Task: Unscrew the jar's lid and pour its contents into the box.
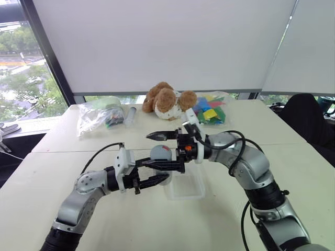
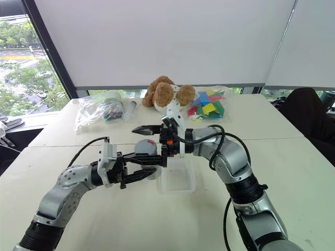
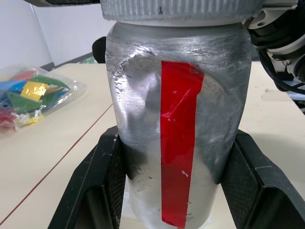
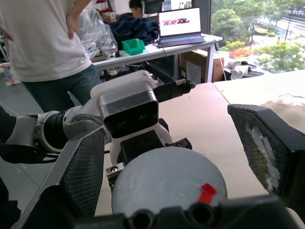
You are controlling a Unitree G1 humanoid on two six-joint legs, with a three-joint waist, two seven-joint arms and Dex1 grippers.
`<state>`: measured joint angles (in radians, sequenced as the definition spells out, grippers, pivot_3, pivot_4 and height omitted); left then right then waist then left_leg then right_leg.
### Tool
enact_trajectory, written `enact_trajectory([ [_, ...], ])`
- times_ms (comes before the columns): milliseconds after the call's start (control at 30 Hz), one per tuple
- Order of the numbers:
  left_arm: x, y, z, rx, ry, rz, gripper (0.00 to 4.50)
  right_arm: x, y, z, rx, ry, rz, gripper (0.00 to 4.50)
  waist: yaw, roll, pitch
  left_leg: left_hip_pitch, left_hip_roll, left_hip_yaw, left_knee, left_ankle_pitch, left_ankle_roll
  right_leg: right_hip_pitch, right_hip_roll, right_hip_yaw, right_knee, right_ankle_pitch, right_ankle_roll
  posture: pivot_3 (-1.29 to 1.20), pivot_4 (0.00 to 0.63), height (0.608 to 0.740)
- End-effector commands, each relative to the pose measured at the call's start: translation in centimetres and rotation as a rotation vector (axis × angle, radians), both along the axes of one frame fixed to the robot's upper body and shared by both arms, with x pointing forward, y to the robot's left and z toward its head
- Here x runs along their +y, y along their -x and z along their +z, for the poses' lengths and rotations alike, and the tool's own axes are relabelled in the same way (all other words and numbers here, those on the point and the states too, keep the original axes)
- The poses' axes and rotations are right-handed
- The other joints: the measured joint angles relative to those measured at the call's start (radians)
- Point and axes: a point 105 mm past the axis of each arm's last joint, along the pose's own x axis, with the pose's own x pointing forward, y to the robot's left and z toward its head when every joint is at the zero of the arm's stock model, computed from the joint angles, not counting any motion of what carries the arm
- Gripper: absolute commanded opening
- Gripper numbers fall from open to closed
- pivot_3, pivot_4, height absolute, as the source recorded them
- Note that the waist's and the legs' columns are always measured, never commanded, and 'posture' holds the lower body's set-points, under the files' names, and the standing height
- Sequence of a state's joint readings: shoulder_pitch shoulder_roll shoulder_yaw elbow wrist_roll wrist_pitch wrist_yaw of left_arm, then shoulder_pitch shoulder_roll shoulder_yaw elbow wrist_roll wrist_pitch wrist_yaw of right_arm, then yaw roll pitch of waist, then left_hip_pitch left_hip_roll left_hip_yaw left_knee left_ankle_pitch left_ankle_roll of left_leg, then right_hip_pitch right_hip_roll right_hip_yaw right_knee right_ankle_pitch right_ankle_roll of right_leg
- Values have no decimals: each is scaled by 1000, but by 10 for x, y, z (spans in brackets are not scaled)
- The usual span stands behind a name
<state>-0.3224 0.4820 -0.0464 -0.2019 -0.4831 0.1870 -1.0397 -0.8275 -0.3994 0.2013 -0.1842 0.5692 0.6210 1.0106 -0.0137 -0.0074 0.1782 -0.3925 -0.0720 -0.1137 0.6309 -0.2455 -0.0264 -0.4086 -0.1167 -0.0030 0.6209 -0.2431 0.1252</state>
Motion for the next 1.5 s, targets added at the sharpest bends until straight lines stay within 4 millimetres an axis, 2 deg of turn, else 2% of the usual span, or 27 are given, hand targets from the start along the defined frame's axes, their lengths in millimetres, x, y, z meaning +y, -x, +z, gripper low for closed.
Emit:
enact_trajectory([
  [33, -2, 4, 11, -49, 9, -18, 2104, 0, -1, 14, -52, -26, 0, 4454, 0, 0, 0, 0, 0, 0, 0, 0, 0, 0, 0, 0, 0, 0, 0, 0, 150, 740],
  [367, -1, 8, 11, -47, 7, -35, 2104, -23, -20, 4, -35, -15, -78, 4454, 0, 0, 0, 0, 0, 0, 0, 0, 0, 0, 0, 0, 0, 0, 0, 0, 150, 740],
  [667, 0, 9, 12, -43, 6, -36, 2104, -50, -28, -4, -17, 1, -120, 4454, 1, 0, 0, 0, 0, 0, 0, 0, 0, 0, 0, 0, 0, 0, 0, 0, 150, 740],
  [967, 2, 9, 13, -43, 1, -30, 2104, -72, -18, -8, 39, -12, -92, 4454, 1, 0, 0, 0, 0, 0, 0, 0, 0, 0, 0, 0, 0, 0, 0, 0, 150, 740],
  [1067, 3, 9, 14, -44, -2, -27, 2104, -76, -8, 0, 59, -50, -46, 4454, 0, 0, 0, 0, 0, 0, 0, 0, 0, 0, 0, 0, 0, 0, 0, 0, 150, 740],
  [1167, 3, 9, 14, -45, -4, -25, 2104, -73, 6, 9, 60, -62, 24, 4454, 1, 1, 0, 0, 0, 0, 0, 0, 0, 0, 0, 0, 0, 0, 0, 0, 150, 740],
  [1267, 2, 8, 14, -45, -6, -24, 2104, -60, 19, 14, 60, -56, 85, 4454, 1, 1, 0, 0, 0, 0, 0, 0, 0, 0, 0, 0, 0, 0, 0, 0, 150, 740],
  [1500, 0, 9, 13, -40, -4, -27, 2104, -24, 9, 19, 42, -17, 14, 4454, 1, 1, 0, 0, 1, 0, 0, 0, 0, 0, 0, 0, 0, 0, 0, 0, 150, 740],
])
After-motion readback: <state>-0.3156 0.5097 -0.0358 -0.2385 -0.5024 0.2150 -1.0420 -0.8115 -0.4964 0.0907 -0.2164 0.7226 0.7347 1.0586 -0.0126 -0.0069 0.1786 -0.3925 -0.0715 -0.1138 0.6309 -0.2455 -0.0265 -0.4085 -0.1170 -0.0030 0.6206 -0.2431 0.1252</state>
